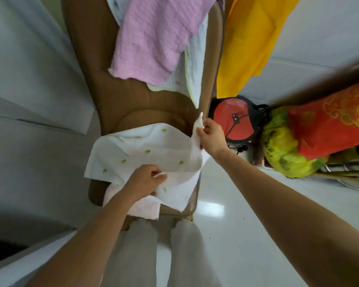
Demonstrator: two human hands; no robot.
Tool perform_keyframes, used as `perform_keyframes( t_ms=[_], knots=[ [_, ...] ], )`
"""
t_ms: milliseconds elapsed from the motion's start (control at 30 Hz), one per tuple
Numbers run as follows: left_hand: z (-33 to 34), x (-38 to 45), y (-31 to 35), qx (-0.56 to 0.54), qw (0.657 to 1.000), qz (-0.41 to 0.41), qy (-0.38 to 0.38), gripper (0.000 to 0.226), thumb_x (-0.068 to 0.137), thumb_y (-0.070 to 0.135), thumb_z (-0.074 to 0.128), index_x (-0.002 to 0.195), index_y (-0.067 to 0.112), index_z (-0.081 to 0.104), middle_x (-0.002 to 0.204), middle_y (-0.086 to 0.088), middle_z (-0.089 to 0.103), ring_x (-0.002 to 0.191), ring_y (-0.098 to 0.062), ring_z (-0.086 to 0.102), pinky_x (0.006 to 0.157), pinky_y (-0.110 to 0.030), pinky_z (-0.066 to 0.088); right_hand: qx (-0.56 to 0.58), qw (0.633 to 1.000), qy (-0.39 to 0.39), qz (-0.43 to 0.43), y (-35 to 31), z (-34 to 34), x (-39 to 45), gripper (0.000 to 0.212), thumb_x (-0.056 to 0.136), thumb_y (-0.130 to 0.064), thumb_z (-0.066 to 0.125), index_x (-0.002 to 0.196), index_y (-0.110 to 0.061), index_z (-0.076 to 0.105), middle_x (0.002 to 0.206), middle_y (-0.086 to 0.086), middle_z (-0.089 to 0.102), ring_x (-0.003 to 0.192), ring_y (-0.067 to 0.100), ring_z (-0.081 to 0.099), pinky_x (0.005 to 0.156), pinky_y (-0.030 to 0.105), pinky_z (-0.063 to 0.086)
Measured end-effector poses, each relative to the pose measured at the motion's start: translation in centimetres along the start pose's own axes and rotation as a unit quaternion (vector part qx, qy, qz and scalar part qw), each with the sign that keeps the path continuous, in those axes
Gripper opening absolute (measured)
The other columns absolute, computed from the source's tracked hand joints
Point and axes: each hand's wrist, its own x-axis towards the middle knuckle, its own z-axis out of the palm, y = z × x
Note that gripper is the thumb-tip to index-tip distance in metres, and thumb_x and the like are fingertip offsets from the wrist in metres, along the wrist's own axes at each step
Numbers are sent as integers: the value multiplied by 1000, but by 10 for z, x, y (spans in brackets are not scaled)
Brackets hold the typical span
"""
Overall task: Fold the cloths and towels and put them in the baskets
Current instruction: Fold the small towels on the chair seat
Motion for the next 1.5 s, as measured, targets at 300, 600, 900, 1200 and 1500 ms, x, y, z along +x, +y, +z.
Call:
perform_keyframes(
  t_ms=[300,600,900,1200,1500],
  knots=[
    [-89,4,-131,-108,977,-115,144,12,96,15,51,95,4,56,88,-4,55,75,-16,59,54,-27,57,-246,962,-94,-75,-47,163,16,53,88,-4,39,140,-16,38,86,18,66,77,33,65,65,34,53],
    [-145,30,-187,7,993,-97,71,17,96,13,52,100,0,61,100,-14,61,91,-32,62,76,-45,57,-644,739,-109,-162,-67,206,32,22,88,-2,53,106,-10,62,111,11,54,104,30,54,71,35,42],
    [-150,69,-223,-46,984,-126,120,17,88,9,61,80,-5,66,85,-21,67,77,-34,67,75,-42,56,-532,743,-337,-227,-54,265,40,20,97,-21,48,101,-14,66,98,5,64,90,24,61,70,30,41],
    [-139,120,-263,31,972,-160,166,25,88,32,64,97,10,74,131,-14,56,134,-23,39,105,-31,35,-582,778,-207,-117,-12,311,42,21,90,-14,61,107,-23,70,150,3,21,126,24,37,77,31,51],
    [-148,116,-260,-4,981,-131,141,21,89,20,65,98,2,73,94,-9,70,84,-19,63,73,-20,40,-638,742,-181,-100,-22,307,46,31,85,1,58,115,-8,58,116,7,54,103,22,56,77,29,46]
  ],
)
